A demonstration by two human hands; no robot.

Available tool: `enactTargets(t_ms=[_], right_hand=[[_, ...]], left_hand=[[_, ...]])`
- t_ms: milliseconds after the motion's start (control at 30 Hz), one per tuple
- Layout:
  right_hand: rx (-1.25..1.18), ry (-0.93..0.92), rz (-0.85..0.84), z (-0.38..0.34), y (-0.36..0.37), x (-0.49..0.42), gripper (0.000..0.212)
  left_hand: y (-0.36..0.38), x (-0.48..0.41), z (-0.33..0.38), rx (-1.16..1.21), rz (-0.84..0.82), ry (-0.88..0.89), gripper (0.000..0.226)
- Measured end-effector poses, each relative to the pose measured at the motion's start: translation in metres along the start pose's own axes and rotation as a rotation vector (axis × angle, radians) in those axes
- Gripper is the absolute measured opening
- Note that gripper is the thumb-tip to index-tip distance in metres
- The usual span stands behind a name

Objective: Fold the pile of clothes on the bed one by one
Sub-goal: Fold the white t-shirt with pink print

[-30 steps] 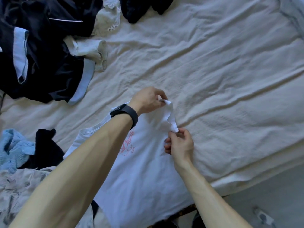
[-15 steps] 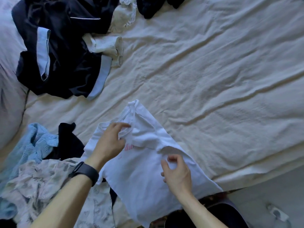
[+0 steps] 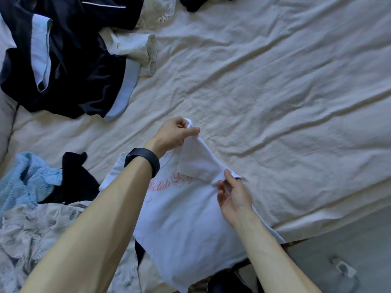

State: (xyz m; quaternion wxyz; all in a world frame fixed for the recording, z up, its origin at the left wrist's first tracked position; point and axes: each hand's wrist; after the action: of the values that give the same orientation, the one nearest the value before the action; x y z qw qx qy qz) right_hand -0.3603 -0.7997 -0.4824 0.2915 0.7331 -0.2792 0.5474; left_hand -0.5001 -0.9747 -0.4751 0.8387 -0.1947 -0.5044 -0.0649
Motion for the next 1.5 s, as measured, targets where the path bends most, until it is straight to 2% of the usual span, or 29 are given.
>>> enactTargets(t_ms=[100, 200, 300, 400, 567, 700, 833, 900, 967, 1033, 1133, 1167, 1267, 1400, 1500], right_hand=[[0.152, -0.049, -0.056, 0.005, -0.002, 0.001, 0.016], [0.354, -0.134, -0.086, 0.014, 0.005, 0.005, 0.023], [0.481, -0.155, -0.06, 0.024, 0.01, 0.005, 0.019], [0.632, -0.19, -0.043, 0.03, 0.013, 0.002, 0.02], [0.666, -0.176, -0.058, 0.022, 0.009, -0.002, 0.02], [0.752, -0.142, -0.091, 0.014, 0.004, 0.001, 0.02], [0.888, -0.168, -0.099, 0.004, 0.004, 0.003, 0.038], [0.889, -0.238, -0.055, 0.001, 0.005, 0.004, 0.044], [0.74, -0.275, 0.016, 0.002, 0.006, 0.002, 0.035], [0.511, -0.234, 0.05, 0.005, 0.008, 0.0, 0.023], [0.359, -0.216, 0.06, 0.011, 0.006, -0.003, 0.015], [0.365, -0.24, 0.053, 0.013, 0.005, -0.003, 0.015], [0.459, -0.291, -0.013, 0.017, 0.003, 0.001, 0.013], [0.64, -0.251, -0.017, 0.018, 0.001, 0.006, 0.015], [0.827, -0.255, -0.016, 0.015, 0.002, 0.01, 0.016]], left_hand=[[0.005, -0.006, 0.003, -0.068, -0.066, 0.01, 0.039], [0.005, -0.008, 0.0, -0.162, -0.036, -0.056, 0.045], [0.001, -0.01, -0.008, -0.251, -0.039, -0.061, 0.047], [0.001, -0.009, -0.018, -0.226, 0.017, 0.009, 0.035], [0.008, 0.002, -0.032, -0.199, 0.097, 0.062, 0.022], [0.011, 0.011, -0.045, -0.164, 0.107, 0.031, 0.047], [0.014, 0.016, -0.053, -0.24, 0.155, 0.09, 0.048], [0.015, 0.012, -0.052, -0.133, 0.158, 0.08, 0.039], [0.016, 0.001, -0.045, -0.004, 0.137, 0.05, 0.032], [0.017, -0.009, -0.036, -0.014, 0.148, 0.038, 0.038], [0.019, -0.02, -0.027, 0.117, 0.103, 0.043, 0.021], [0.02, -0.02, -0.026, 0.145, 0.095, 0.054, 0.019], [0.025, -0.009, -0.028, 0.046, 0.139, 0.092, 0.033], [0.027, 0.021, -0.049, -0.13, 0.121, 0.039, 0.051], [0.024, 0.034, -0.074, -0.214, 0.2, 0.051, 0.056]])
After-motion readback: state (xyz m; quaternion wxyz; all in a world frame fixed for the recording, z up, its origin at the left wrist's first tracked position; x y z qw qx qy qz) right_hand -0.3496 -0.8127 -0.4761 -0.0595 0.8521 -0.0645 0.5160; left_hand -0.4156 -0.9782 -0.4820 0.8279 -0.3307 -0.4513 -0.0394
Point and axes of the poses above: each hand's wrist, its own x-axis away from the middle knuckle, its own y-axis out of the palm, z = x × y, and after that the axes turned 8 degrees about -y, right-handed
